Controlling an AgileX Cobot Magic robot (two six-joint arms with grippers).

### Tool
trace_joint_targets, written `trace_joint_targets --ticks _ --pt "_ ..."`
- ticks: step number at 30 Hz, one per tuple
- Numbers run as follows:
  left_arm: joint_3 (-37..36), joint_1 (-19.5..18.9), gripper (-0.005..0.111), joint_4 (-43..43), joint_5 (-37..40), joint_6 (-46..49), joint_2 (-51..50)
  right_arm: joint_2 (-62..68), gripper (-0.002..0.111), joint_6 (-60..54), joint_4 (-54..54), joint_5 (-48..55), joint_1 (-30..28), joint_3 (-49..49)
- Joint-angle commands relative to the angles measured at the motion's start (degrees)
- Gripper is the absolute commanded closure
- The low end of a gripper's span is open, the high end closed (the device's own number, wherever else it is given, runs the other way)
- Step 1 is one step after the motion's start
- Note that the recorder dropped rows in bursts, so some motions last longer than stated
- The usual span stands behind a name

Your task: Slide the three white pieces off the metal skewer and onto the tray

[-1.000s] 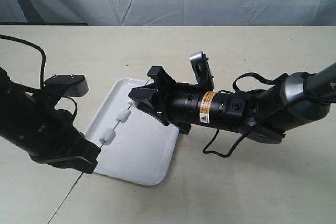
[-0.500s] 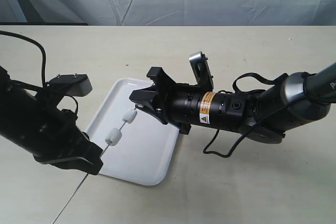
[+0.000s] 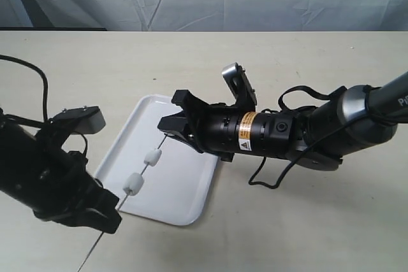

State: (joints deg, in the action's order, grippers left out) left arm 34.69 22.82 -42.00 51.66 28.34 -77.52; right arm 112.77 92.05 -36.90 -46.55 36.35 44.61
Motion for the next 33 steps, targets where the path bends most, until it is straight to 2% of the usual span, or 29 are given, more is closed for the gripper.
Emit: trace_joint_targets --ticks 1,10,18,20,23,25,33 --pt "-3.7 0.2 0.107 0.1 5.1 -2.7 4.5 0.0 0.094 -1.3 1.4 3.0 -0.3 2.1" --pt "-9.1 0.2 0.107 0.1 9.7 -9.5 14.3 0.0 0.094 -1.3 1.0 13.5 -0.3 6.2" --pt "-9.7 0.2 0.107 1.3 7.8 -12.9 17.3 0.0 0.094 0.9 -6.4 13.5 -0.3 6.5" --pt "-9.7 0.2 0.107 2.7 7.0 -13.4 16.7 0.0 0.089 1.1 -6.4 13.5 -0.3 6.5" --pt "-9.7 0.2 0.107 5.2 6.0 -15.7 15.8 0.0 0.07 1.4 -6.5 13.5 -0.3 6.5" --pt "-9.7 0.2 0.107 6.2 4.1 -15.8 15.5 0.0 0.062 1.5 -6.6 13.5 -0.3 6.5" --pt "-9.7 0.2 0.107 7.2 -2.8 -13.8 11.5 0.0 0.068 8.4 -10.6 10.7 -0.3 6.5"
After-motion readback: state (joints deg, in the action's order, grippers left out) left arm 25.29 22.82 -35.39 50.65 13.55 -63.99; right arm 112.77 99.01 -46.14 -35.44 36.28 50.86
